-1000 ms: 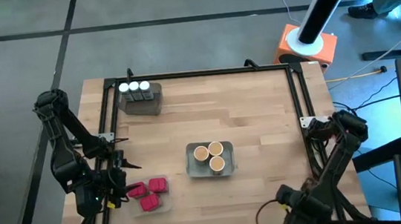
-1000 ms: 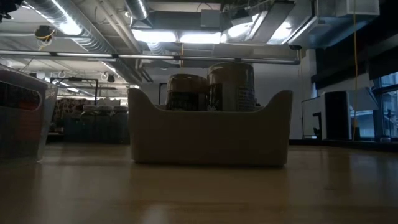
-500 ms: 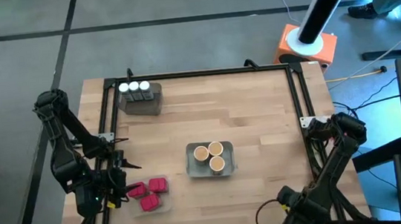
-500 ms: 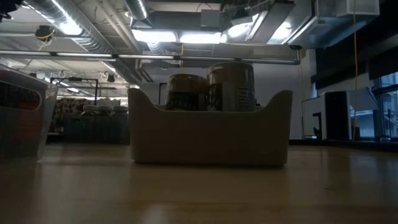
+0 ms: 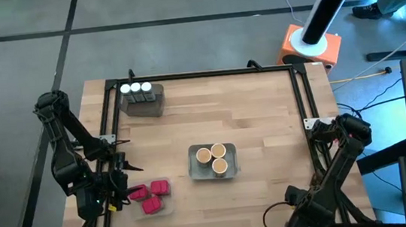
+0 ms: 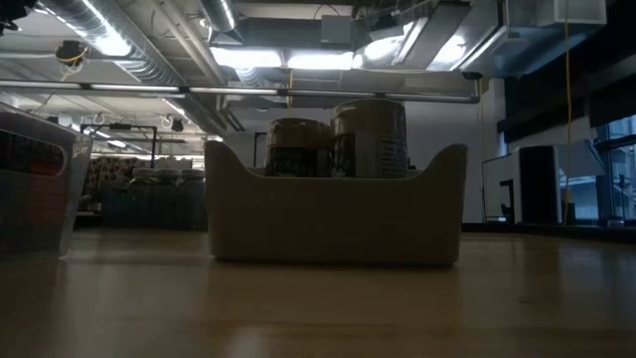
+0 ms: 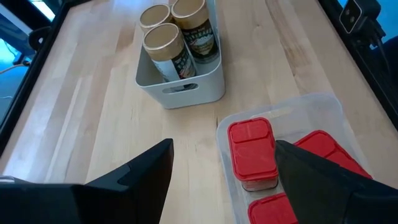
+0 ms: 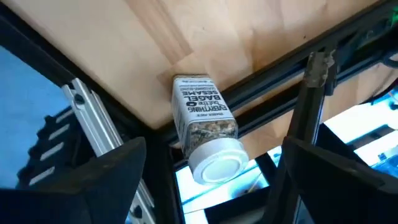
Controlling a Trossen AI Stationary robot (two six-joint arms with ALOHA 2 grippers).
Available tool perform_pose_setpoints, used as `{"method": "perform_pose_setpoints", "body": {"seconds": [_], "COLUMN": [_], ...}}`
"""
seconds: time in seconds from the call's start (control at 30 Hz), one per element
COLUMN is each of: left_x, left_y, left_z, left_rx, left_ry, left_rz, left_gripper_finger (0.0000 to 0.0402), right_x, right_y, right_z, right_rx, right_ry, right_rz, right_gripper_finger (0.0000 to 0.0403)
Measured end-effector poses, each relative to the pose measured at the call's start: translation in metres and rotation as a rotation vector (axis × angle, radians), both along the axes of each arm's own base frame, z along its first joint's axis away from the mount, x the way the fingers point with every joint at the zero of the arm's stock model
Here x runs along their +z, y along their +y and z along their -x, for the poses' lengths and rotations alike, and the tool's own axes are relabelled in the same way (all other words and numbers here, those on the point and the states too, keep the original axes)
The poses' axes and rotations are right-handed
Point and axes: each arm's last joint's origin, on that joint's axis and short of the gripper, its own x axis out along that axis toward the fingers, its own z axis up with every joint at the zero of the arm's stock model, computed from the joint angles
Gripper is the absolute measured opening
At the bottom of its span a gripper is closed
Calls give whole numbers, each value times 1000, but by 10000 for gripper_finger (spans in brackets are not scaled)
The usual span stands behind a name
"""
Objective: Sort spices by type
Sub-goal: Put the white seasoning bottle into the black bin
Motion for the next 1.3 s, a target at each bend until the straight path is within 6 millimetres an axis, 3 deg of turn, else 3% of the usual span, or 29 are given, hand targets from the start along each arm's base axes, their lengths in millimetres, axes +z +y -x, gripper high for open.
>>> {"method": "perform_pose_setpoints", "body": {"seconds": [0.43, 0.63, 0.8, 1.3], "left_x": [0, 0, 0, 0], "left_y": [0, 0, 0, 0], "left_z": [0, 0, 0, 0], "left_rx": [1, 1, 0, -5], "left_ry": [-1, -1, -1, -3], "left_rz": [-1, -1, -1, -11], "left_gripper_finger": [262, 262, 262, 262], "right_x": [-30, -38, -41, -49], "right_y": [-9, 2, 13, 11], "right_z": [10, 23, 32, 37], "right_rx": [85, 105, 57, 37], "right_ry": [133, 164, 152, 109], "right_rz": [-50, -123, -117, -39], "right_gripper_finger": [376, 376, 376, 373]}}
